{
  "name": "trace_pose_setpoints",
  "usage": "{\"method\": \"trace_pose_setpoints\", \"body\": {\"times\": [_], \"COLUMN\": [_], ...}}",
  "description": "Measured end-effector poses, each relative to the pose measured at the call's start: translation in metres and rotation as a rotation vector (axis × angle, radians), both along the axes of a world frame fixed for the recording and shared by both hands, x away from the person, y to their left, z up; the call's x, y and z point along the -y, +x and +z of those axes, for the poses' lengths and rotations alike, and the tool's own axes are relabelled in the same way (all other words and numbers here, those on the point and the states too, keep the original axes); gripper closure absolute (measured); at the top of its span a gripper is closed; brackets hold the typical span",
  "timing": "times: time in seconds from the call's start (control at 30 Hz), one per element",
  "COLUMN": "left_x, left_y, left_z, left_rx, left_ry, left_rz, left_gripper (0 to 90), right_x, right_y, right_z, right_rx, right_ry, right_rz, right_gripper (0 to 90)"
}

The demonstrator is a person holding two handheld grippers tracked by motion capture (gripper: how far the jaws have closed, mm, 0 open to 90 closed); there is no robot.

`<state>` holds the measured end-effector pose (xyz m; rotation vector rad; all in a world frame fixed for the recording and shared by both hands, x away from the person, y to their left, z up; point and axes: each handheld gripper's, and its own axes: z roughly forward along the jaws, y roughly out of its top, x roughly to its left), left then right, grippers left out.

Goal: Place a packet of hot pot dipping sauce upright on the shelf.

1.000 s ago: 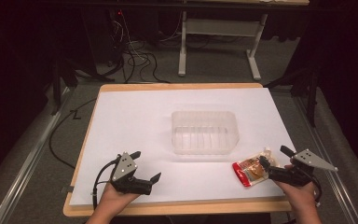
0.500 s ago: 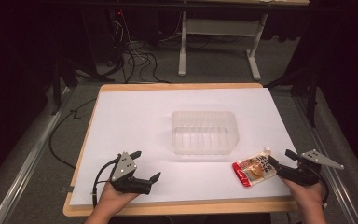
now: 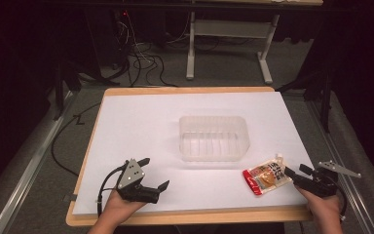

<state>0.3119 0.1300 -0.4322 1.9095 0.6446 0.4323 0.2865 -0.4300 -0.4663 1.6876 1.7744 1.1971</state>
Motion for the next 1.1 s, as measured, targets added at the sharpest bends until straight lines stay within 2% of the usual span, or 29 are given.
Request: {"method": "trace_pose_setpoints", "body": {"times": [0.07,0.27,0.47,0.83,0.9,0.93,1.1], "left_x": [0.002,0.008,0.013,0.011,0.011,0.01,0.008], "left_y": [0.001,0.004,0.006,0.003,0.001,0.0,0.0], "left_z": [0.0,0.0,0.0,0.0,0.0,0.001,0.001], "left_rx": [0.001,0.002,0.003,0.007,0.009,0.008,0.01], "left_ry": [-0.001,0.003,0.007,0.024,0.026,0.024,0.024], "left_rz": [-0.005,-0.025,-0.043,-0.052,-0.053,-0.052,-0.049], "left_gripper": [4.0,4.3,4.6,4.6,4.6,4.6,4.6], "right_x": [0.004,0.008,0.003,-0.001,-0.002,-0.002,-0.001], "right_y": [-0.002,-0.007,-0.007,0.0,0.0,0.001,0.002], "right_z": [-0.001,-0.004,-0.009,-0.011,-0.012,-0.012,-0.012], "right_rx": [-0.002,-0.022,-0.076,-0.098,-0.103,-0.112,-0.121], "right_ry": [0.016,0.025,0.025,0.011,0.017,0.05,0.089], "right_rz": [-0.008,-0.008,0.008,-0.019,-0.026,-0.024,-0.024], "right_gripper": [29.7,34.9,35.2,35.4,37.8,41.5,42.7]}}
